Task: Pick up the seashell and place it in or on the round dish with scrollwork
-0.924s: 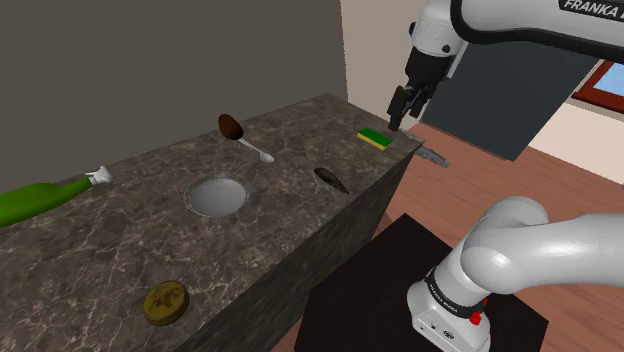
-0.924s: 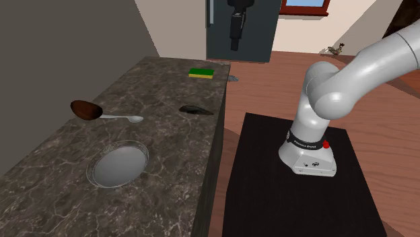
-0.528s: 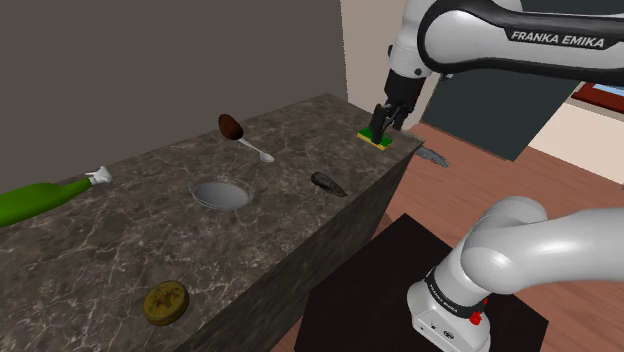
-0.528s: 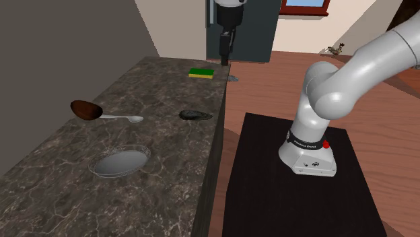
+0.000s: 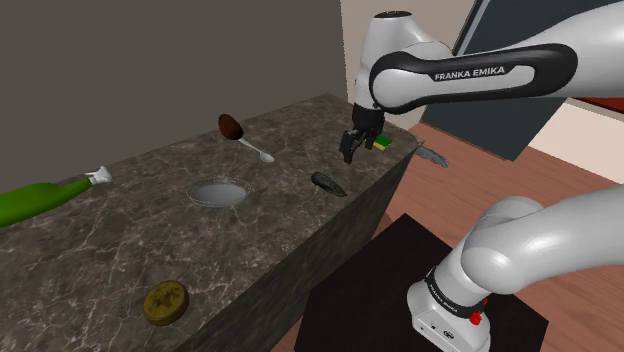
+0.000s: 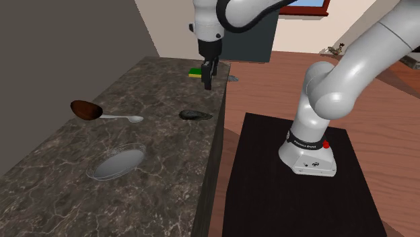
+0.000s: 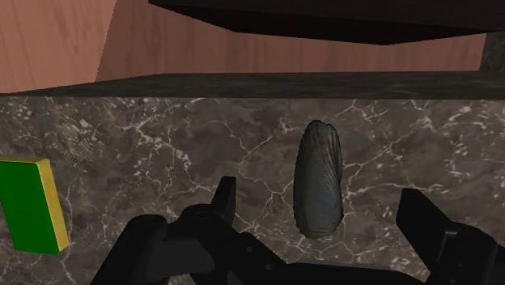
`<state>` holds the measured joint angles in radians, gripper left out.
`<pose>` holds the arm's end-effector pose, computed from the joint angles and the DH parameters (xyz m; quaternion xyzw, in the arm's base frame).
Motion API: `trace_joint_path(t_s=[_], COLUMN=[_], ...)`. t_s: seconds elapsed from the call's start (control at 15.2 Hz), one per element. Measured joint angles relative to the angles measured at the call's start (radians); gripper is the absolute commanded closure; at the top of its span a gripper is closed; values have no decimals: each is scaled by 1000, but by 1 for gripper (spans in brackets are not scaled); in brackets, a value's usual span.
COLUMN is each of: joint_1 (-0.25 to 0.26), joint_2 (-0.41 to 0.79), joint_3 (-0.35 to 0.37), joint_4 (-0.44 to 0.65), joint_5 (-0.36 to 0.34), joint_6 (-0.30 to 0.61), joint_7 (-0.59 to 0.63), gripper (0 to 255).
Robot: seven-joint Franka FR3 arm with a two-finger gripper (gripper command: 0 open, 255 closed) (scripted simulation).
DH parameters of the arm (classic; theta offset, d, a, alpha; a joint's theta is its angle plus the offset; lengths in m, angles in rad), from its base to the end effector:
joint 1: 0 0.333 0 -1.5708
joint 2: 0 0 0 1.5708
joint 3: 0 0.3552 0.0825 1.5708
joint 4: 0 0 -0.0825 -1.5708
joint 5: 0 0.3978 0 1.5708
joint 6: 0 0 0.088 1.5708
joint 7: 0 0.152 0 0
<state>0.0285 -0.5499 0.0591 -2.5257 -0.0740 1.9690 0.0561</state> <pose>0.3692 0.0248 0.4456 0.9984 0.0258 -0.0007 0.0496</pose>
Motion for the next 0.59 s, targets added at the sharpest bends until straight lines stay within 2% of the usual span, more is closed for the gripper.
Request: trace_joint_path(t_s=[0.59], joint_1=[-8], joint_2=[305], joint_3=[32], joint_4=[5], joint_5=[-31], joint_6=[275], joint_7=[68], gripper=[0])
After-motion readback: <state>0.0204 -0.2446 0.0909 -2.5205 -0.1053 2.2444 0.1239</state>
